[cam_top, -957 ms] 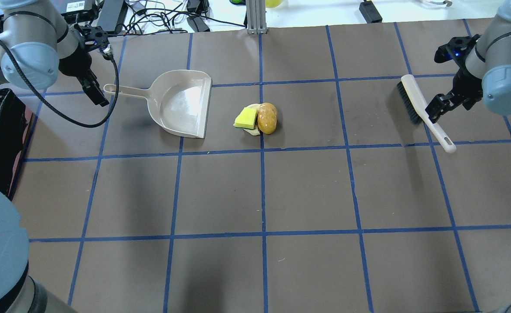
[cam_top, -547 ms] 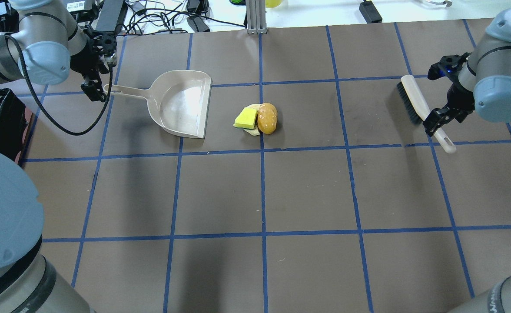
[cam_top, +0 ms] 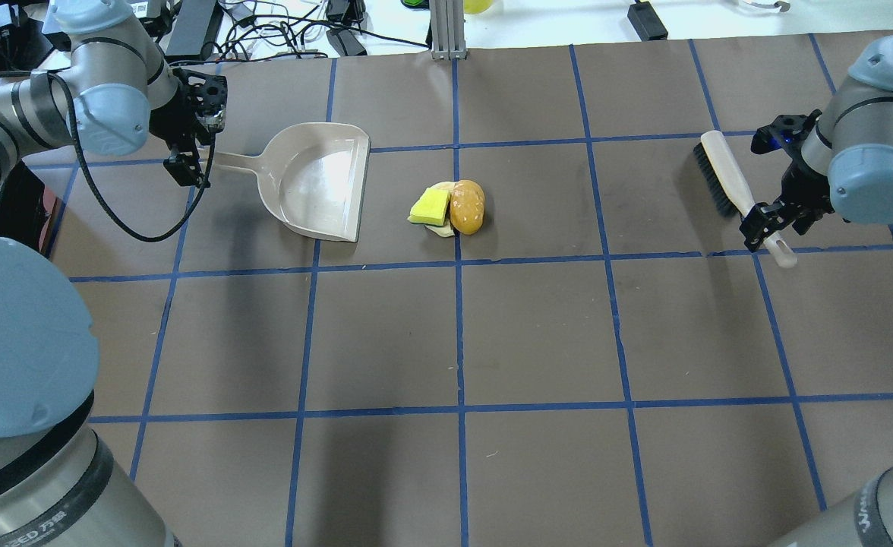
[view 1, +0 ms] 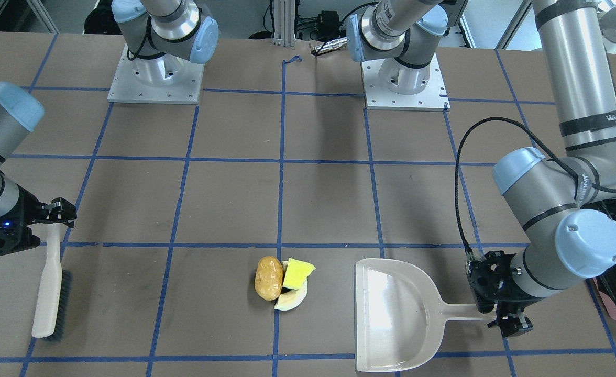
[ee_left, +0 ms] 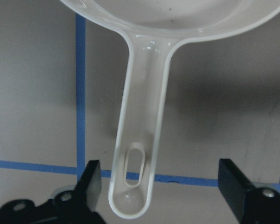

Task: Sweep and dump trash into bin
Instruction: 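Close the left gripper on the dustpan handle while the right gripper grasps the brush handle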

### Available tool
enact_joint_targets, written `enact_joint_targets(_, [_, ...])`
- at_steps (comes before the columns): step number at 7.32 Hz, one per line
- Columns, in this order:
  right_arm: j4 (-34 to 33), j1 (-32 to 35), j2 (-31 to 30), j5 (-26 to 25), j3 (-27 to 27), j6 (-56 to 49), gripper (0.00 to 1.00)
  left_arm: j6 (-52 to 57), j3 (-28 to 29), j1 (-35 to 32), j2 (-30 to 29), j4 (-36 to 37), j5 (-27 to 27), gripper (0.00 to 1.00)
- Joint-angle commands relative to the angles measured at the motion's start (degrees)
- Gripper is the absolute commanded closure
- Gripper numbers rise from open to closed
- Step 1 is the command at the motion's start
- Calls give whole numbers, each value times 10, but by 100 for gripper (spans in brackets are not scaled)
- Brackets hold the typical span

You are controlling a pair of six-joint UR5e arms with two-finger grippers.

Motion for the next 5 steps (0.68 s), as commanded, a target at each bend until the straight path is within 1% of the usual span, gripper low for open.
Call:
enact_joint_targets(1, [6,0,2,0,0,16,36,1,8,-3,-8,1,-1,13])
enact_joint_targets(3, [5,2,-1,1,-2,16,73,3,10,-6,-17,1,-1,21])
enact_joint_targets(4, [6,4,0,16,-4,16,95,4,10,-8,-19,1,-2,30])
enact_joint_targets(5, [7,4,-3,24,-5,17,100,6,10,-8,-19,1,-1,54])
